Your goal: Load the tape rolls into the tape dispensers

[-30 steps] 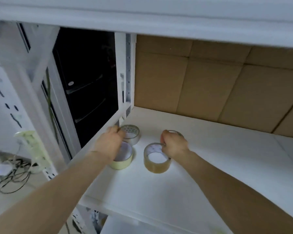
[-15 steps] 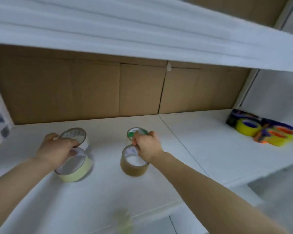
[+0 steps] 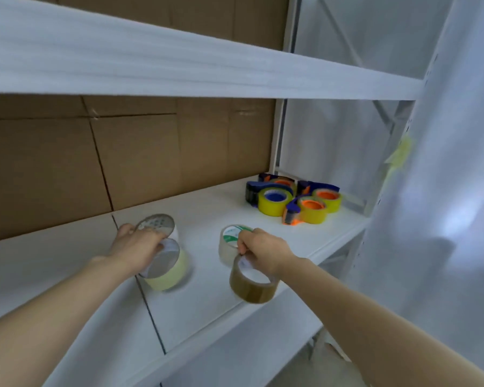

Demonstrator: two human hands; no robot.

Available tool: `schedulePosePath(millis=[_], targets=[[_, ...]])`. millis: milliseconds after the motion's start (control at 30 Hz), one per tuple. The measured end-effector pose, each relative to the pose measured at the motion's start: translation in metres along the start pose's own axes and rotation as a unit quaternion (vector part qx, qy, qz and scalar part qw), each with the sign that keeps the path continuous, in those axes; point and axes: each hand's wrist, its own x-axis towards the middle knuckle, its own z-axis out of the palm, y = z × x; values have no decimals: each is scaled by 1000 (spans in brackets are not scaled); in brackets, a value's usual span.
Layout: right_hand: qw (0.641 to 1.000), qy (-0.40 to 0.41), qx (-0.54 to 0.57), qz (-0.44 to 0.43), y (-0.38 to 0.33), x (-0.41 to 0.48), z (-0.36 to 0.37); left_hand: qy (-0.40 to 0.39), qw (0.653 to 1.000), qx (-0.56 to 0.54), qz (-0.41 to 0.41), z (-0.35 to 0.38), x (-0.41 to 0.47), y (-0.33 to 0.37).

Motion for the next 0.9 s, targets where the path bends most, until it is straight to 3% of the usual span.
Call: schedulePosePath(millis=[167, 400, 533, 733, 900], targets=[[1000, -3, -7, 6, 69, 32, -8, -57, 997, 43, 4, -1, 62, 49], [998, -45, -52, 10, 126, 93, -12, -26, 998, 49, 7, 8, 152, 93], [991, -92, -88, -36, 142, 107, -12, -37, 997, 62, 8, 15, 192, 109], [984, -111, -80, -111, 166, 126, -35, -70, 995, 68, 10, 21, 229, 136], [989, -96, -11, -113, 191, 131, -49, -65, 998, 22, -8, 25, 243, 157]])
